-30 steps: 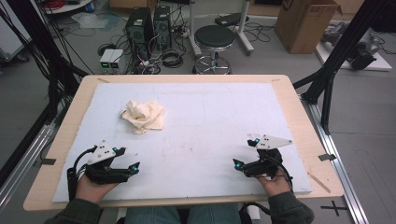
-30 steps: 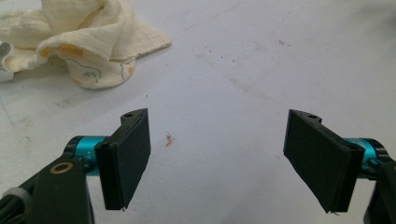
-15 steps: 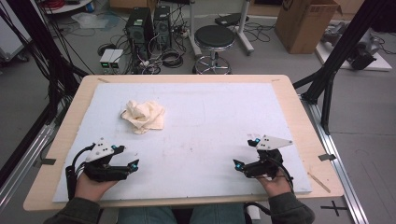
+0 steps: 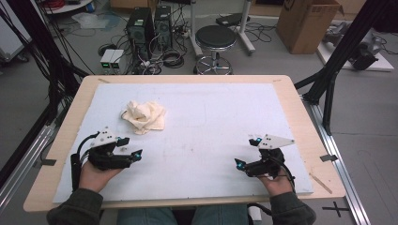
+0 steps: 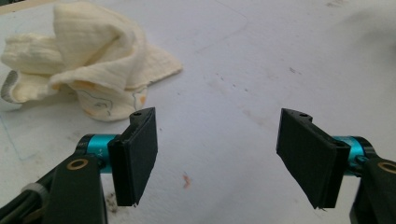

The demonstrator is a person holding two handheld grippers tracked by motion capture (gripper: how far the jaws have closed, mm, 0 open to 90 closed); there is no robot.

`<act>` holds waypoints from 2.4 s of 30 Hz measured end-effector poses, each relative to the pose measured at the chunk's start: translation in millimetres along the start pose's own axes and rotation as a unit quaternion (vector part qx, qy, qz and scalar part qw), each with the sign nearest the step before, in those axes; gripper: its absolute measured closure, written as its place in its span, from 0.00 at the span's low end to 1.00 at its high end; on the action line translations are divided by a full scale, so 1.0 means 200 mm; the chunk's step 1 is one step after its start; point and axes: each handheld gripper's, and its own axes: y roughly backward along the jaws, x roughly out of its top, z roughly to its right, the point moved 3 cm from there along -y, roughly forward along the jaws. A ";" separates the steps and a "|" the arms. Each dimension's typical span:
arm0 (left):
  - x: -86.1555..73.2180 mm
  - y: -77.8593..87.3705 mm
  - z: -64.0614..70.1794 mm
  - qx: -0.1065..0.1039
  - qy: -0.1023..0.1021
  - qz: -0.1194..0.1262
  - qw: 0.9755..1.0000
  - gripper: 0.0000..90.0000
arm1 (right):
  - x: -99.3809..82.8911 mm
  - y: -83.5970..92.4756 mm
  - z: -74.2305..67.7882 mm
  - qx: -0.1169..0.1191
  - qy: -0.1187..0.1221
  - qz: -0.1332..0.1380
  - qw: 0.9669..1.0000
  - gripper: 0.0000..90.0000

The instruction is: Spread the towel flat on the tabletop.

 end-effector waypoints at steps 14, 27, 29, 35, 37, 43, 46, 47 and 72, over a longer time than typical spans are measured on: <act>0.24 -0.20 -0.22 0.067 0.031 -0.018 0.997 0.37 | 0.01 0.00 0.02 0.001 0.003 0.008 1.000 0.06; 0.26 -0.44 -0.35 0.084 0.092 -0.003 0.992 0.37 | 0.01 -0.01 0.02 0.006 0.009 0.011 1.000 0.06; 0.24 -0.49 -0.36 0.084 0.096 -0.017 0.992 0.37 | 0.01 -0.01 0.02 0.006 0.007 0.010 1.000 0.06; 0.19 -0.60 -0.39 0.113 0.099 -0.048 0.987 0.40 | 0.01 -0.01 0.03 0.007 0.007 0.012 1.000 0.06; 0.18 -0.62 -0.39 0.122 0.100 -0.050 0.986 0.43 | 0.01 -0.01 0.03 0.007 0.008 0.012 1.000 0.06; 0.16 -0.65 -0.40 0.140 0.093 -0.058 0.984 0.55 | 0.00 0.00 0.03 0.007 0.005 0.010 1.000 0.06; 0.17 -0.65 -0.38 0.155 0.072 -0.066 0.983 0.60 | 0.01 0.00 0.03 0.004 0.011 0.013 1.000 0.06; 0.17 -0.66 -0.37 0.158 0.071 -0.067 0.983 0.62 | 0.01 0.01 0.04 0.003 0.008 0.015 1.000 0.06; 0.27 -0.52 -0.29 0.123 0.091 -0.025 0.988 0.82 | 0.01 0.01 0.03 0.005 0.007 0.022 1.000 0.06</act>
